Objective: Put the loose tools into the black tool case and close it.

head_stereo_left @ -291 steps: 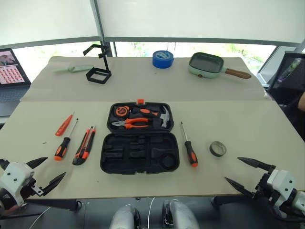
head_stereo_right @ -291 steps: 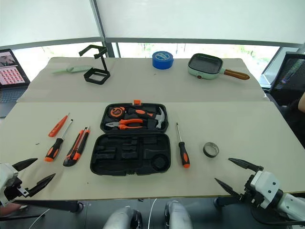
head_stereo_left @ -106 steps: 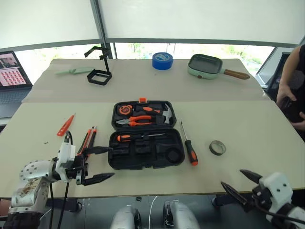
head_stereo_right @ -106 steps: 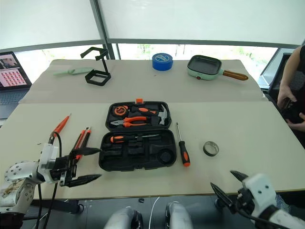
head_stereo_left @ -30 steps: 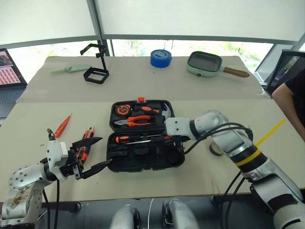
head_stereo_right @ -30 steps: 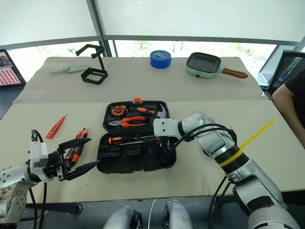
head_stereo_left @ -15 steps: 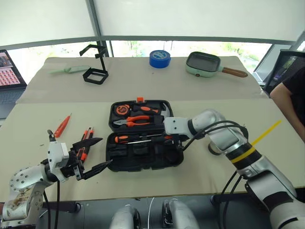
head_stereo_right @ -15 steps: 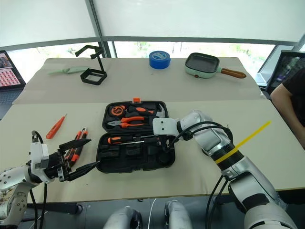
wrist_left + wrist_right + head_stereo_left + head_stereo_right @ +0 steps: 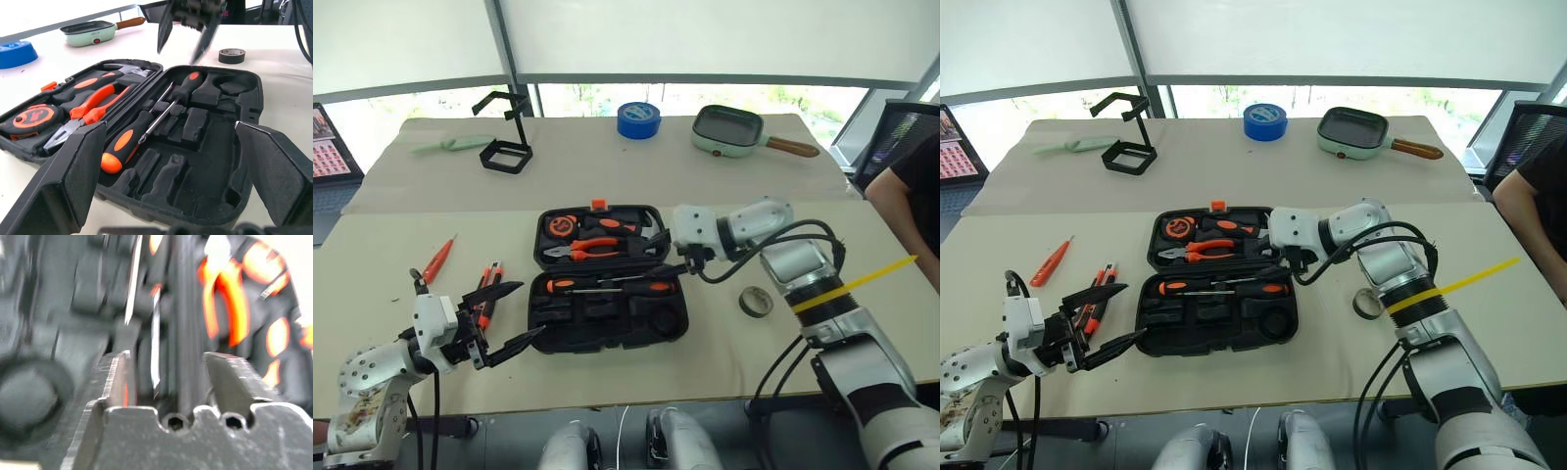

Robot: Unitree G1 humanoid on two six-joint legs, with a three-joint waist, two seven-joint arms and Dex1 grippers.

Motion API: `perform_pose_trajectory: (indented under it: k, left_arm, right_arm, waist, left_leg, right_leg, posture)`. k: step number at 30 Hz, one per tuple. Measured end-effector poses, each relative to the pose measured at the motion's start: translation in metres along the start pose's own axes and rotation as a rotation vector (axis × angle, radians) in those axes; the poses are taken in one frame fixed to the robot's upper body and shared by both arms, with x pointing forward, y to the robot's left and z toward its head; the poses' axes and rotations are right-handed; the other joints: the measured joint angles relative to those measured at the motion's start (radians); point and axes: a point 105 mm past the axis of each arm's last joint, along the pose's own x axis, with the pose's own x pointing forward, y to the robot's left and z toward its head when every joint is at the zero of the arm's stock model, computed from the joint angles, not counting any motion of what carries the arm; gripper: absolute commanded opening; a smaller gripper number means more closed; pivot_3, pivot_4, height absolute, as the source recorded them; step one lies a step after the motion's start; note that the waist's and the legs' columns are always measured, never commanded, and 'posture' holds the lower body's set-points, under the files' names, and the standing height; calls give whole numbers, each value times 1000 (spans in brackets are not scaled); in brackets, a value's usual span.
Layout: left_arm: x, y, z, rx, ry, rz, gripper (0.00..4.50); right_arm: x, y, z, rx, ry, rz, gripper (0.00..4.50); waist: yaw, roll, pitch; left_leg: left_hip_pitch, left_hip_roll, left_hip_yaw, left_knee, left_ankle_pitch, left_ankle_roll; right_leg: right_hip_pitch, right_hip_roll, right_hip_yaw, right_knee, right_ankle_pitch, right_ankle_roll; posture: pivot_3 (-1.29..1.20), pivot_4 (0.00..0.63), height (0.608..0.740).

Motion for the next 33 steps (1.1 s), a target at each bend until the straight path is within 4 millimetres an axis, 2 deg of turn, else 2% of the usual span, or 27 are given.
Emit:
perform_pose_trajectory:
  k: [4,5,10,14,25,27,32,33]
  left_arm:
    - [-3,-1,-2,-3,6,14,4500]
    - [-4,-1,-3,-6,10,17,4500]
    - [-6,-2,-4,-10,17,23,4500]
    - [-14,2,-8,-11,82,43,4500]
    - [-21,2,-11,-19,105,74,4500]
    - [-21,1,-10,-18,105,78,4500]
    - [-25,3,-9,-26,90,119,4500]
    - [-29,5,-9,-27,89,141,4500]
  right_arm:
    - [15,5,-7,38,-24,3,134]
    - [20,7,-12,51,-20,-6,29]
    - [40,19,-29,110,-10,2,29]
    - [44,20,-31,88,-10,-13,29]
    - [54,21,-40,-13,22,-45,29]
    - [56,20,-38,-33,15,-58,29]
    - [49,21,-30,0,-89,-76,29]
    - [45,21,-25,27,-136,-79,300]
  waist:
    - [4,0,0]
    - [4,0,0]
    - [6,0,0]
    - [4,1,0]
    - [1,0,-1]
    - [-4,-2,-2]
    - [-2,-1,-2]
    - [-1,0,-1]
  left_leg:
    - [0,0,0,0,0,0]
    - [0,0,1,1,0,0]
    - [-1,0,1,0,0,0]
    - [0,0,1,0,0,-1]
    - [2,0,1,0,-1,-2]
    - [3,1,2,0,-4,-10]
    - [2,1,1,0,-3,-12]
    - [2,1,0,0,-2,-11]
  right_leg:
    - [0,0,0,0,0,0]
    - [0,-1,0,0,0,0]
    - [0,-1,0,0,0,0]
    - [0,0,0,0,0,0]
    - [1,0,1,0,-2,1]
    - [2,0,1,1,-3,4]
    - [0,0,0,2,-3,3]
    - [0,0,0,2,-3,3]
  posture:
    - [0,150,740]
    - [0,150,740]
    - [0,150,740]
    - [0,150,740]
    - [0,150,740]
    - [0,150,740]
    - [0,150,740]
    - [0,150,740]
